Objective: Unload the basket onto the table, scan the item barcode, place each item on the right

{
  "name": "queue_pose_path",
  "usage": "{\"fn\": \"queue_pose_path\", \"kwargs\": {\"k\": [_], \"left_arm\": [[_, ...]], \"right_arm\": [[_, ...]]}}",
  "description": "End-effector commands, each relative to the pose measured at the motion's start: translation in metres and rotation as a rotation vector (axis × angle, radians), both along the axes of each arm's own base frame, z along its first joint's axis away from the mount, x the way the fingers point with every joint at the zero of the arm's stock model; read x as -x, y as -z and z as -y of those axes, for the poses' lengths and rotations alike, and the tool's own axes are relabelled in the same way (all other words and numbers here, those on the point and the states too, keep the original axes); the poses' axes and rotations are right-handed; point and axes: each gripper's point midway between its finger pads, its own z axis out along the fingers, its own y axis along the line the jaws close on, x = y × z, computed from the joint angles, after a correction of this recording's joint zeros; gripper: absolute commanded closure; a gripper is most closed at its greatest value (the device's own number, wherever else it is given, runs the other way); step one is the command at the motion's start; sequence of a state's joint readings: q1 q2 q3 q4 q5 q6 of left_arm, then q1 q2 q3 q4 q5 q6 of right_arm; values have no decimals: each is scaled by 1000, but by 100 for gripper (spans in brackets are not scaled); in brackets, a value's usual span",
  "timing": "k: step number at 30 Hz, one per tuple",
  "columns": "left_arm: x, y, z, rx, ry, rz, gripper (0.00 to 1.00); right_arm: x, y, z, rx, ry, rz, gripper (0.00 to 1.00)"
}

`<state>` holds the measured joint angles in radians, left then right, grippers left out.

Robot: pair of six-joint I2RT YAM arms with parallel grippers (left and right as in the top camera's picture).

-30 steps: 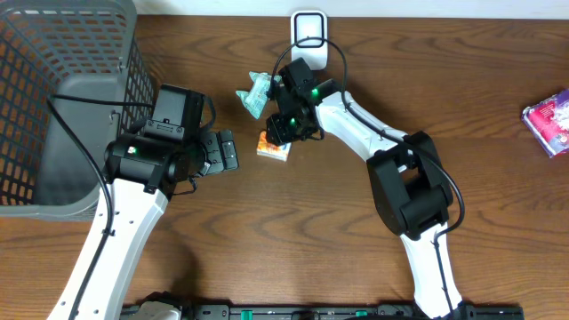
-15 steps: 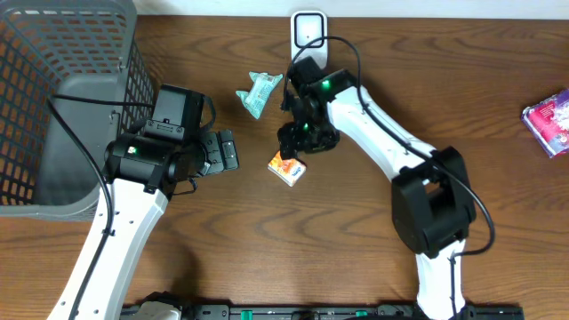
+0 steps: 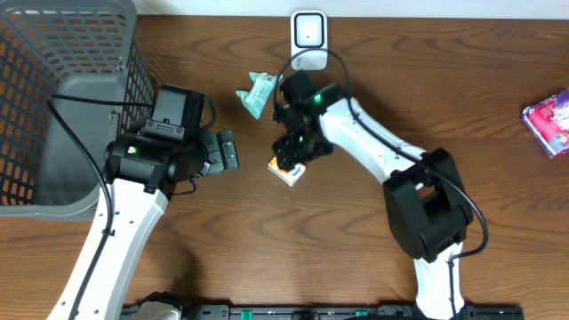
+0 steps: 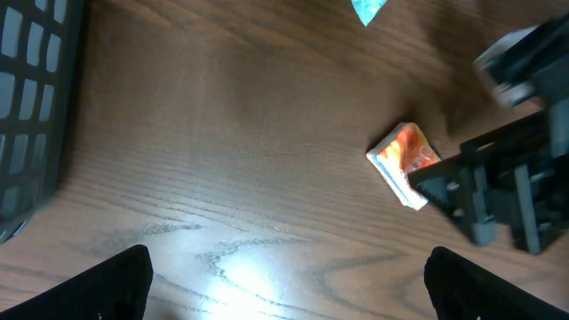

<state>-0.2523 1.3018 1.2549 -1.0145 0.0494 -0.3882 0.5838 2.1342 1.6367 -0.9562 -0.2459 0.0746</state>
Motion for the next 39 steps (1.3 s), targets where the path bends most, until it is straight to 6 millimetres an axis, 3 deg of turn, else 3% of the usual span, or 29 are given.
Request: {"fn": "queue_pose_path", "kwargs": {"k": [1,3,5,7,13,17,21,24,30,34,39], "left_arm": [[0,1,-1,-10,5,-2,2],[0,1,-1,-10,5,-3,2],[0,1,-1,-10,5,-3,2],[0,1,-1,-10,5,-3,2],[0,1,-1,-10,5,-3,2],[0,1,-1,-10,5,-3,2],[0,1,-1,-10,5,-2,2],[0,1,-1,-10,5,-3,2],[0,1,-1,-10,5,-2,2],[0,1,-1,-10,5,-2,2],[0,1,-1,-10,5,-2,2]], "right_arm": [[17,20,2,3,-29,-27,23],[21,26,0,-13,-25,-40,32],[22,28,0,-15,6,-53,57],[22,25,-2,-33,30,-65,73],[14,-1,-19,-148,92,-111,97],[2,-20,-17,-152,224,-140,99],[-5,-37,-2,-136,402,-214,99],[-5,-52,-2,-227,475,-319,99],[20,-81,16,-282,768,-733,98],[42,-89,45,-152,947,-921,93],[54,-79,80,94,1222,-971,88]]}}
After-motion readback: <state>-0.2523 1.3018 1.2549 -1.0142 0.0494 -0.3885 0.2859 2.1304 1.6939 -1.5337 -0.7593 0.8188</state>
